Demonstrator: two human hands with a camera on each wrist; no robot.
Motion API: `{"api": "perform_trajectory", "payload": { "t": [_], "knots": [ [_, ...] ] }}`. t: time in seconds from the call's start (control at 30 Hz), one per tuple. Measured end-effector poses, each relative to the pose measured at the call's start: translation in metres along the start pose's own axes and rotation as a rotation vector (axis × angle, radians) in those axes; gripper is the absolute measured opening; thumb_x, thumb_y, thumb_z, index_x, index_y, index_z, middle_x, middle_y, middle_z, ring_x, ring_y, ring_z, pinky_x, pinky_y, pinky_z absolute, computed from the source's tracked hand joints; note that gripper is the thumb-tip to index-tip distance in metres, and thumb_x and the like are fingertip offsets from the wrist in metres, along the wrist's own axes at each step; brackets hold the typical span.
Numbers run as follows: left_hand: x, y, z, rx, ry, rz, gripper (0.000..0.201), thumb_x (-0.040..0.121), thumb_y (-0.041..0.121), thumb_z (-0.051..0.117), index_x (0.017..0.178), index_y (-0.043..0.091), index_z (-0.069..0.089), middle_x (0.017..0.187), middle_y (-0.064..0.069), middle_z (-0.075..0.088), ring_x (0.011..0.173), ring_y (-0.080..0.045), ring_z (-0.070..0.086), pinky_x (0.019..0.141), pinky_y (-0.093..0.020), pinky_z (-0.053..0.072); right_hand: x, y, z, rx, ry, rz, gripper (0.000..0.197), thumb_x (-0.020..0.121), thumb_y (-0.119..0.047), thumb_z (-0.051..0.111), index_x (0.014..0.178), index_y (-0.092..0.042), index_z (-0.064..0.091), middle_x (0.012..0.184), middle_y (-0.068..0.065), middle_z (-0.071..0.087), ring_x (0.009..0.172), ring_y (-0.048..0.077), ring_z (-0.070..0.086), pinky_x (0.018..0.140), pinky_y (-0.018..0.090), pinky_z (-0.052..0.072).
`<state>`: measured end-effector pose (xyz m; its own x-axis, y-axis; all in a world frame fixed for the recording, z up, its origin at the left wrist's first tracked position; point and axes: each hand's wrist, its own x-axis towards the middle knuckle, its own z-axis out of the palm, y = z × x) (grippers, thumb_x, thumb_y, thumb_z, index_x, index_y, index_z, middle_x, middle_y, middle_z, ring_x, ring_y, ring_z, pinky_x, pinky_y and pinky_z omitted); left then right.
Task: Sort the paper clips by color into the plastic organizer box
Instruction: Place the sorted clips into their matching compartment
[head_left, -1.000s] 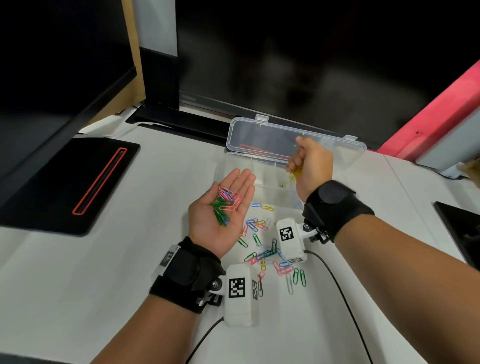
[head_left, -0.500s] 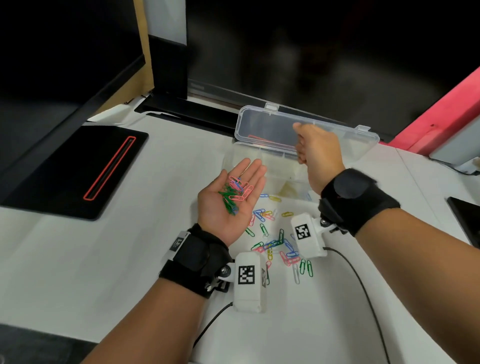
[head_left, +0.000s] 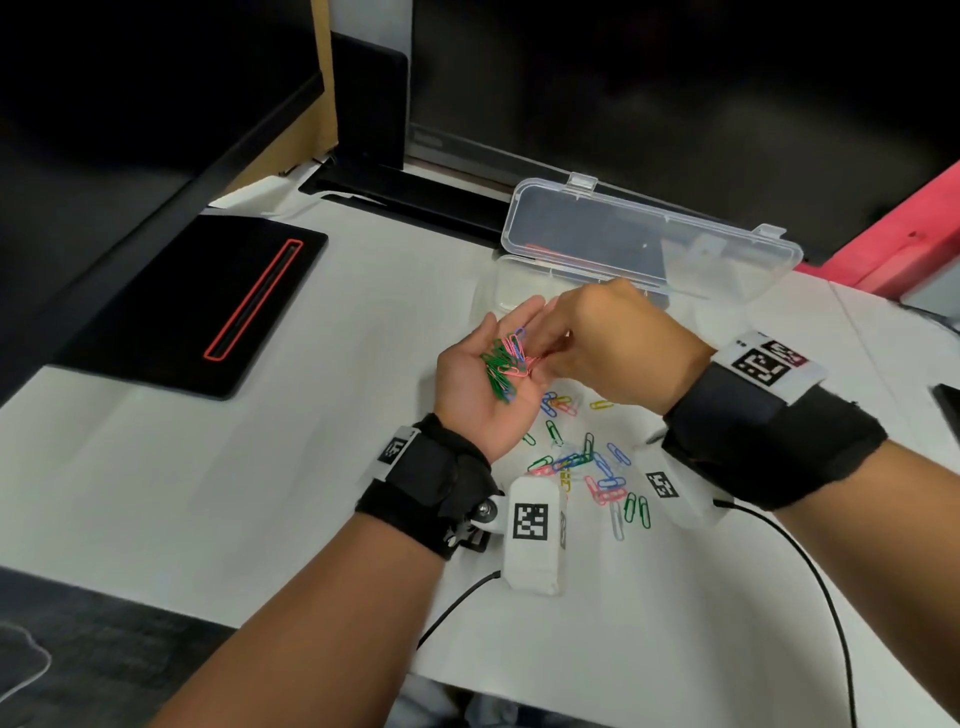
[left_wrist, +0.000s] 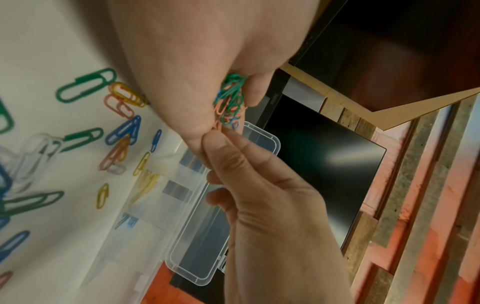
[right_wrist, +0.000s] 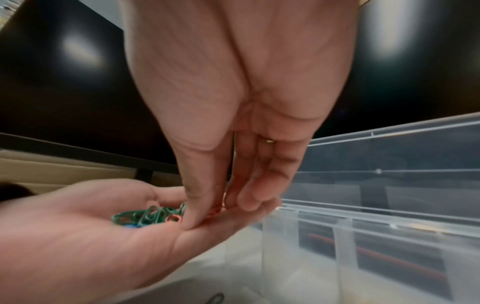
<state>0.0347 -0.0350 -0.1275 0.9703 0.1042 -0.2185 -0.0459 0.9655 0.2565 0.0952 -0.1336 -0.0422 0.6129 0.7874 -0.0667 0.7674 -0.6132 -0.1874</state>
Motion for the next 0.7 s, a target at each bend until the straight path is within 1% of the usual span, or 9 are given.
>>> {"api": "perform_trajectory", "payload": {
  "t": [0.1, 0.23, 0.3, 0.37, 0.43, 0.5, 0.6, 0.67, 0.7],
  "knots": [
    [-0.001, 0.0, 0.0, 0.025, 0.049, 0.003, 0.045, 0.103, 0.027, 0.031, 0.126, -0.004, 0.053, 0.118, -0.02, 0.062, 0.095, -0.028, 0.061, 0.078, -0.03, 0.039, -0.003, 0.001, 0.005, 0.009, 0.023, -0.047, 0.009, 0.073, -0.021, 0.076, 0.082, -0.025, 0.078, 0.088, -0.003, 0.073, 0.084, 0.018, 0.065, 0.08, 0.038, 0.052],
    [-0.001, -0.001, 0.002, 0.031, 0.068, 0.003, 0.044, 0.103, 0.027, 0.029, 0.124, -0.002, 0.055, 0.124, -0.02, 0.061, 0.104, -0.028, 0.061, 0.075, -0.029, 0.051, -0.008, 0.001, 0.007, -0.081, 0.021, -0.08, 0.008, 0.081, -0.023, 0.069, 0.085, -0.022, 0.075, 0.086, -0.001, 0.072, 0.079, 0.019, 0.064, 0.076, 0.039, 0.052],
    [-0.002, -0.001, 0.002, 0.034, 0.063, 0.005, 0.045, 0.103, 0.027, 0.029, 0.125, -0.003, 0.055, 0.127, -0.021, 0.059, 0.108, -0.029, 0.06, 0.082, -0.03, 0.049, -0.01, -0.001, 0.006, -0.098, 0.024, -0.079, 0.01, 0.083, -0.023, 0.066, 0.088, -0.023, 0.074, 0.084, -0.001, 0.071, 0.077, 0.018, 0.064, 0.075, 0.039, 0.053],
    [-0.004, -0.004, 0.002, 0.029, 0.057, 0.005, 0.046, 0.103, 0.026, 0.029, 0.126, -0.004, 0.054, 0.117, -0.021, 0.064, 0.099, -0.028, 0.063, 0.084, -0.03, 0.043, -0.011, -0.002, 0.004, -0.098, 0.011, -0.083, 0.012, 0.083, -0.023, 0.067, 0.092, -0.024, 0.074, 0.086, -0.003, 0.072, 0.079, 0.018, 0.064, 0.076, 0.038, 0.053],
    [-0.006, -0.01, 0.001, 0.009, 0.035, -0.021, 0.045, 0.103, 0.026, 0.027, 0.122, -0.004, 0.055, 0.092, -0.017, 0.068, 0.079, -0.025, 0.066, 0.076, -0.027, 0.043, -0.011, -0.001, 0.001, -0.099, -0.047, -0.082, 0.014, 0.083, -0.022, 0.067, 0.093, -0.024, 0.075, 0.084, -0.008, 0.07, 0.08, 0.016, 0.063, 0.078, 0.036, 0.052],
    [-0.009, -0.015, 0.001, -0.015, 0.035, -0.057, 0.044, 0.103, 0.025, 0.026, 0.106, -0.003, 0.059, 0.069, -0.012, 0.063, 0.06, -0.023, 0.063, 0.064, -0.026, 0.044, -0.012, 0.001, -0.002, -0.111, -0.133, -0.095, 0.015, 0.085, -0.021, 0.066, 0.095, -0.023, 0.076, 0.086, -0.01, 0.071, 0.081, 0.014, 0.062, 0.079, 0.034, 0.052],
    [-0.012, -0.018, 0.001, -0.049, 0.037, -0.102, 0.051, 0.104, 0.024, 0.027, 0.087, -0.005, 0.064, 0.062, -0.013, 0.058, 0.052, -0.023, 0.055, 0.058, -0.029, 0.047, -0.013, 0.008, -0.006, -0.055, -0.196, -0.107, 0.015, 0.089, -0.02, 0.064, 0.099, -0.02, 0.075, 0.1, -0.015, 0.07, 0.086, 0.01, 0.061, 0.083, 0.028, 0.05],
    [-0.012, -0.017, 0.002, -0.072, 0.045, -0.105, 0.047, 0.104, 0.024, 0.028, 0.104, -0.009, 0.061, 0.07, -0.016, 0.06, 0.06, -0.025, 0.057, 0.066, -0.031, 0.051, -0.015, 0.013, -0.009, 0.018, -0.167, -0.082, 0.015, 0.09, -0.02, 0.065, 0.101, -0.02, 0.076, 0.099, -0.018, 0.069, 0.085, 0.006, 0.06, 0.082, 0.019, 0.047],
    [-0.011, -0.016, 0.003, -0.073, 0.059, -0.102, 0.045, 0.103, 0.024, 0.028, 0.117, -0.009, 0.056, 0.078, -0.019, 0.064, 0.072, -0.029, 0.061, 0.077, -0.033, 0.053, -0.016, 0.015, -0.01, 0.061, -0.155, -0.067, 0.016, 0.09, -0.021, 0.065, 0.101, -0.021, 0.076, 0.097, -0.021, 0.07, 0.084, 0.002, 0.061, 0.081, 0.016, 0.046]
  ]
}}
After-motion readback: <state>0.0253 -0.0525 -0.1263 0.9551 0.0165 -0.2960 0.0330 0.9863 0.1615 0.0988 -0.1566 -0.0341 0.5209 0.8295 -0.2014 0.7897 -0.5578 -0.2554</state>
